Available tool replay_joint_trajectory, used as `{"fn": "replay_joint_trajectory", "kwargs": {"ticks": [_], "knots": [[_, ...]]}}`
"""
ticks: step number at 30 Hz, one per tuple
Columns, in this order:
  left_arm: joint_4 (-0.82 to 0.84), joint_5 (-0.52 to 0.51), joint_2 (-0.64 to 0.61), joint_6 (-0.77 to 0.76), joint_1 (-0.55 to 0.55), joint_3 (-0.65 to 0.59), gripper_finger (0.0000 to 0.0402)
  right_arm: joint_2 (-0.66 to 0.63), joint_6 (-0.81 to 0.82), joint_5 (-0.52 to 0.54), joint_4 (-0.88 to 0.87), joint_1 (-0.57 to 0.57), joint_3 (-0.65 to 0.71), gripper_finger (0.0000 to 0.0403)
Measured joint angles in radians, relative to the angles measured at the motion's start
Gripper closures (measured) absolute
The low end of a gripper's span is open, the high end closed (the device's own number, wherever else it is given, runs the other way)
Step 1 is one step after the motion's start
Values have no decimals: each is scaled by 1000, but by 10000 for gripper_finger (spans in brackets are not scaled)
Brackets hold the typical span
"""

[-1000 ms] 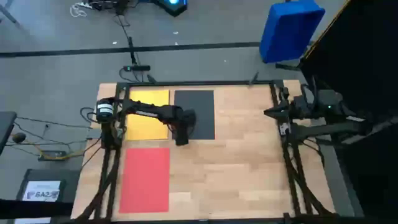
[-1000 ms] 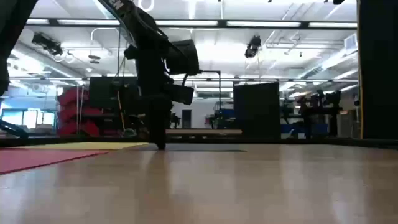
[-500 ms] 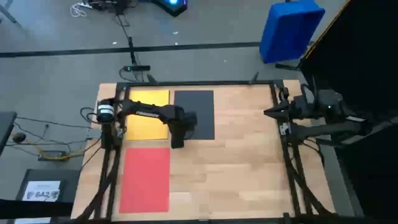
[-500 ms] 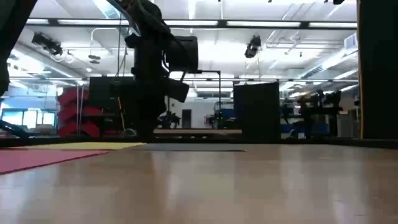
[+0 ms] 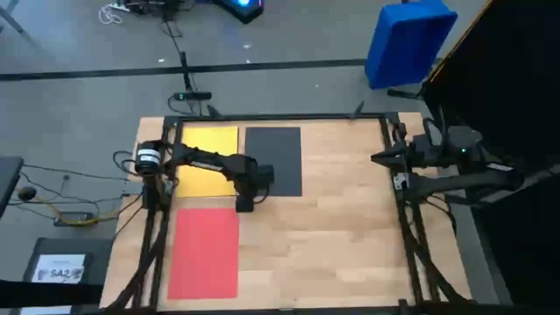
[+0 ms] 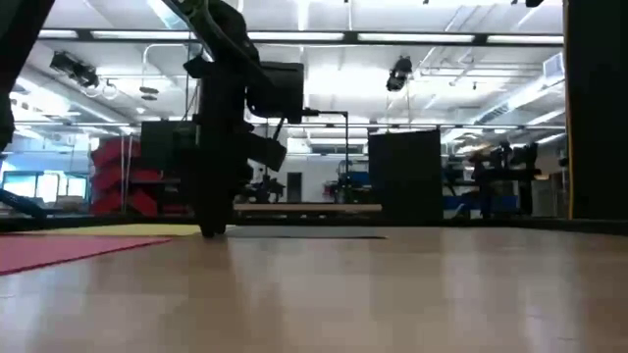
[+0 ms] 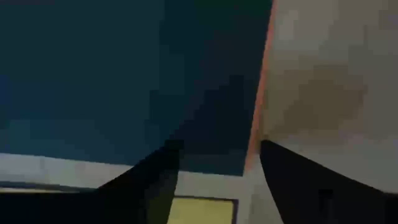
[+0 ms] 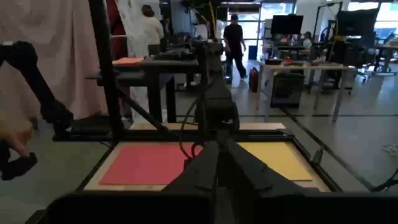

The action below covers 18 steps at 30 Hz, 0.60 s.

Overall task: Organize paper
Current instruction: Put the black paper to the top right of the table

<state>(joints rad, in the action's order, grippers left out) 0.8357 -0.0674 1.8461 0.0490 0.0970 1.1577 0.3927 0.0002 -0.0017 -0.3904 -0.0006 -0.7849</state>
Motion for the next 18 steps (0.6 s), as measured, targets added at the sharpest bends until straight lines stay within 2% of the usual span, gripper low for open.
{"fn": "replay_joint_trajectory", "kwargs": {"ticks": [10, 18], "knots": [[-13, -21, 0, -33, -10, -3, 188, 0, 0, 0, 0, 0, 0, 401], [-18, -21, 0, -61, -19, -4, 233, 0, 0, 0, 0, 0, 0, 401]]}}
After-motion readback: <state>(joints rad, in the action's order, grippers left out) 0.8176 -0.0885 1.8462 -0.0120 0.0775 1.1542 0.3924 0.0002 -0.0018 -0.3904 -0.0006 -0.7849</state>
